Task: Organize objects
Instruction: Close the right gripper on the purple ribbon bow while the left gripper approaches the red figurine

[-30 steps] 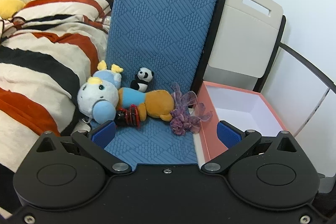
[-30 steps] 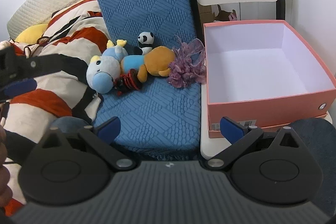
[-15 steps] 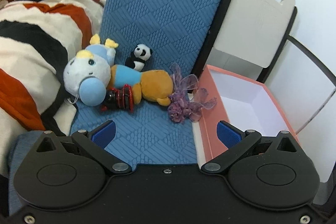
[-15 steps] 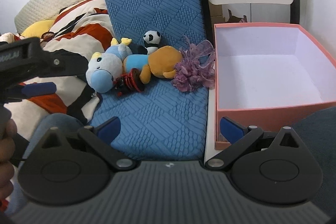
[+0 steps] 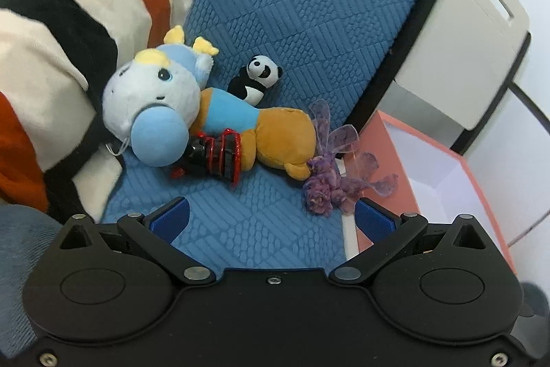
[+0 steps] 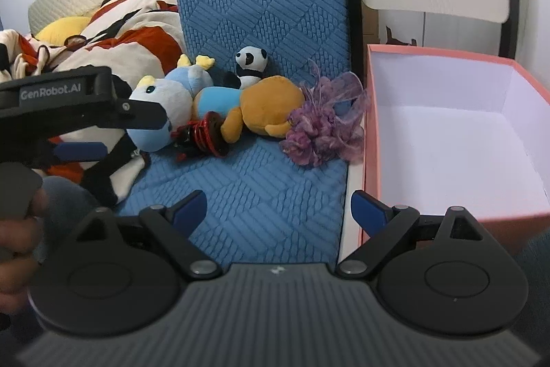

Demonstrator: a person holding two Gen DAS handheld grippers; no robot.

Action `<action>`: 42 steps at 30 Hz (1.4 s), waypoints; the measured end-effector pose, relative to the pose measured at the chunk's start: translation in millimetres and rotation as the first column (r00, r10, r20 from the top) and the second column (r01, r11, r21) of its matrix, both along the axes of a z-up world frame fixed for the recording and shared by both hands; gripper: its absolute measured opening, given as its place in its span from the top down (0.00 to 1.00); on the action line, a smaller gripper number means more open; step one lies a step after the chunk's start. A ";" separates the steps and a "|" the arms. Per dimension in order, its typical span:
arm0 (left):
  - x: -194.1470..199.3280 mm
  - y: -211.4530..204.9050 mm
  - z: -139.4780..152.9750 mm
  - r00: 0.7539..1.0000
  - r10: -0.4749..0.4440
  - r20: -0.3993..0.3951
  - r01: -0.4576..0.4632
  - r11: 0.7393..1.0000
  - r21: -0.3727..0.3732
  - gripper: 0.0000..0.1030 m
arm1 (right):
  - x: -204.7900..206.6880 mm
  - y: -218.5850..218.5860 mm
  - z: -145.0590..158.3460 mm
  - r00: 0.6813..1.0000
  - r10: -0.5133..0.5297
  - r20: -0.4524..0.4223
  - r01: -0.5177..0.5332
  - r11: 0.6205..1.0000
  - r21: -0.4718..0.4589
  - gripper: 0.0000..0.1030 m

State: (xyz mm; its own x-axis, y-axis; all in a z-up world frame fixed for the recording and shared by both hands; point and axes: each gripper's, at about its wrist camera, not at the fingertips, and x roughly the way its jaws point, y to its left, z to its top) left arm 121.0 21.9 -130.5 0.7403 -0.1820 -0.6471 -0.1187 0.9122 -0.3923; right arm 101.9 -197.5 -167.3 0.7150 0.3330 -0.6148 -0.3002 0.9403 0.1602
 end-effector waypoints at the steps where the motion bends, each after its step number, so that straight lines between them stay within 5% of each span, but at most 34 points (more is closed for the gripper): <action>1: 3.4 2.1 -2.7 1.000 0.005 -0.004 -0.005 1.000 -0.011 0.00 | 3.0 0.9 -0.5 1.000 0.002 0.006 -0.002 1.000 0.001 0.11; 7: 28.1 3.5 -17.2 1.000 0.020 -0.007 -0.020 0.998 0.065 0.00 | 28.0 3.4 3.4 0.999 0.012 0.045 -0.015 0.997 0.078 0.10; 20: 70.3 7.9 -50.2 0.999 -0.022 -0.028 0.025 0.993 0.115 0.18 | 81.4 42.1 -10.5 0.992 0.117 0.039 -0.113 0.991 -0.073 0.16; 22: 76.5 6.5 -52.8 0.998 -0.050 -0.031 0.054 0.992 0.112 0.26 | 91.0 44.5 -15.1 0.993 0.112 0.027 -0.108 0.988 -0.108 0.27; 30: 99.2 0.8 -57.1 0.998 -0.058 -0.009 0.059 0.986 0.158 0.55 | 134.5 50.6 -27.8 0.997 0.069 -0.017 -0.071 0.985 -0.160 0.33; 36: 114.5 2.2 -65.1 0.997 -0.068 -0.026 0.071 0.987 0.144 0.68 | 154.4 59.5 -36.2 0.998 0.067 0.005 -0.064 0.973 -0.220 0.33; 42: 126.1 3.9 -70.8 0.999 -0.004 -0.046 0.012 0.987 0.163 0.75 | 171.2 64.7 -56.9 0.996 0.039 -0.077 -0.057 0.970 -0.236 0.34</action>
